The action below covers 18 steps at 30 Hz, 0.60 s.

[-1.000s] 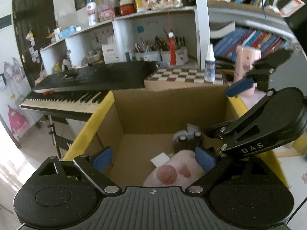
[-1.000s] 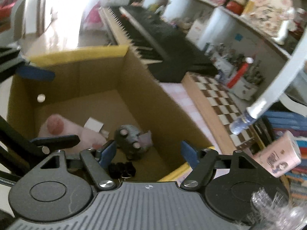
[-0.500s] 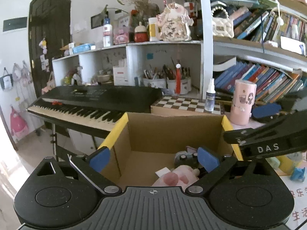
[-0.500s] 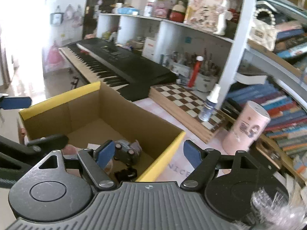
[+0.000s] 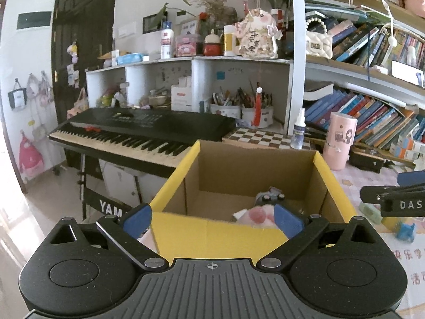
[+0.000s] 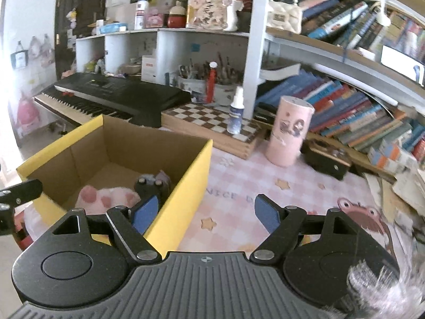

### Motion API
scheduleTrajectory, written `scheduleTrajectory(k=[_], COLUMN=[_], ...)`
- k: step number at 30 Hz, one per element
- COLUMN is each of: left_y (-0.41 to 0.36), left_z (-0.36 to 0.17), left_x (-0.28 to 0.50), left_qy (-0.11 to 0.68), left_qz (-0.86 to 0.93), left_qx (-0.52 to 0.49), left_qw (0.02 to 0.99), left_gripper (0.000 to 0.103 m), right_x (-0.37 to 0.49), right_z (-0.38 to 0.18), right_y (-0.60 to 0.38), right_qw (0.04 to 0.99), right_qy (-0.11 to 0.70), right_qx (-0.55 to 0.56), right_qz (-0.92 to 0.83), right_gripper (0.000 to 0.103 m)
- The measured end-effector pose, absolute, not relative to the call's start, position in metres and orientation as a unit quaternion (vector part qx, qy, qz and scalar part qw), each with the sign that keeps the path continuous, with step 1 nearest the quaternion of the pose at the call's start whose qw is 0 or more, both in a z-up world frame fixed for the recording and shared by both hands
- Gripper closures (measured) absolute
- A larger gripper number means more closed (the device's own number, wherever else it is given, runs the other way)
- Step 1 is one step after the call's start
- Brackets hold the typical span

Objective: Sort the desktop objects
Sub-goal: 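Lift both open tools out of the box and back over the table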

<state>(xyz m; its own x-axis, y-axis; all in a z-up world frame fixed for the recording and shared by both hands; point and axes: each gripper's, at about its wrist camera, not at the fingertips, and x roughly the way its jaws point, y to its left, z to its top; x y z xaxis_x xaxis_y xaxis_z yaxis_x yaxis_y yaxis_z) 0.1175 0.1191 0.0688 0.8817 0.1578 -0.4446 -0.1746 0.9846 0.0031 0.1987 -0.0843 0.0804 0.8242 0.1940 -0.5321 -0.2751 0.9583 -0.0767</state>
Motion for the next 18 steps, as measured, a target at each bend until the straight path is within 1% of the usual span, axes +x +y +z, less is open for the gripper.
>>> scheduleTrajectory(k=[10, 18], left_y=[0.132, 0.136], left_z=[0.059, 0.052], left_x=[0.073, 0.045], left_qy=[0.249, 0.264], left_qz=[0.095, 0.091], left_qx=[-0.017, -0.01], left_qw=[0.964, 0.96], left_gripper=[0.003, 0.003], right_x=[0.132, 0.089], right_z=[0.066, 0.052], right_y=[-0.081, -0.074], right_qw=[0.954, 0.949], right_qy=[0.286, 0.305], right_qx=[-0.032, -0.031], right_qz=[0.083, 0.076], right_gripper=[0.024, 0.024])
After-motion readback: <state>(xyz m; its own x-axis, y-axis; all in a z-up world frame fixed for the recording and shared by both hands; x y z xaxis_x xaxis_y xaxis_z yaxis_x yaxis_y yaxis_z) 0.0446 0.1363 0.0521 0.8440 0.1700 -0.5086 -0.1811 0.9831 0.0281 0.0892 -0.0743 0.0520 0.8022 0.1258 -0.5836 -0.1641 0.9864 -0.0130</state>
